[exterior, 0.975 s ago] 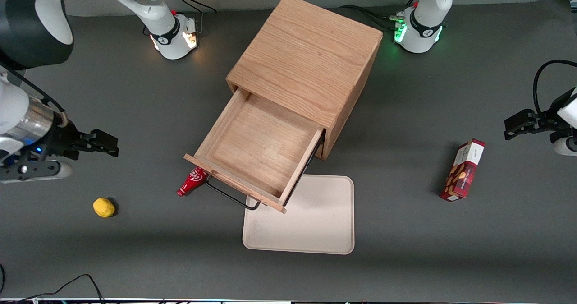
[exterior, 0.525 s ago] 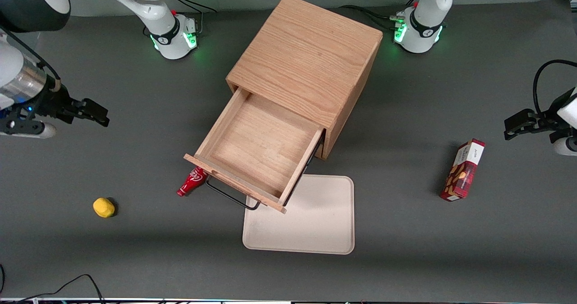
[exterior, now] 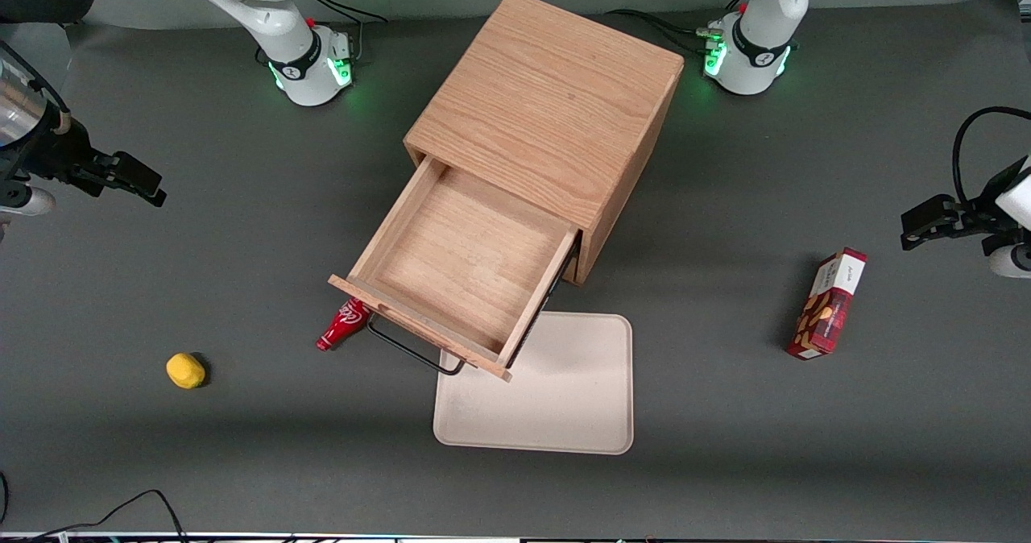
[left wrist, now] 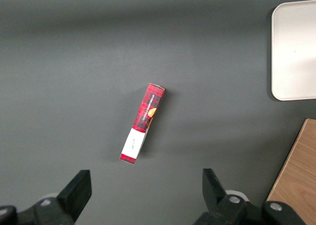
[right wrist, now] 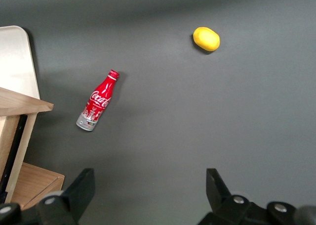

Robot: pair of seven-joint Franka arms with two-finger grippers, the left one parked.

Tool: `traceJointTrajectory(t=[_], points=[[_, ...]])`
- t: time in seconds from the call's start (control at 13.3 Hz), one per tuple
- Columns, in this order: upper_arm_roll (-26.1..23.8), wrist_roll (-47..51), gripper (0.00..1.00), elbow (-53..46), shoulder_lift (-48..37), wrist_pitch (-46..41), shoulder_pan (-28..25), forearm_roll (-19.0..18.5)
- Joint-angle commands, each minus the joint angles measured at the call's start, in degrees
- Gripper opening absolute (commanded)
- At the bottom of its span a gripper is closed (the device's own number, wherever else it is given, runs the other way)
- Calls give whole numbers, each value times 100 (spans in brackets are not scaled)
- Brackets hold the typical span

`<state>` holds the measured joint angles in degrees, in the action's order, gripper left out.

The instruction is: Open upper drawer

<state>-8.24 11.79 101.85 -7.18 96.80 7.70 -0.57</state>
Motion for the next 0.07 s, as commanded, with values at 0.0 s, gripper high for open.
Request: traceJointTrajectory(t=[0.0], points=[[7,122,100,-60,-3,32,-32,127]])
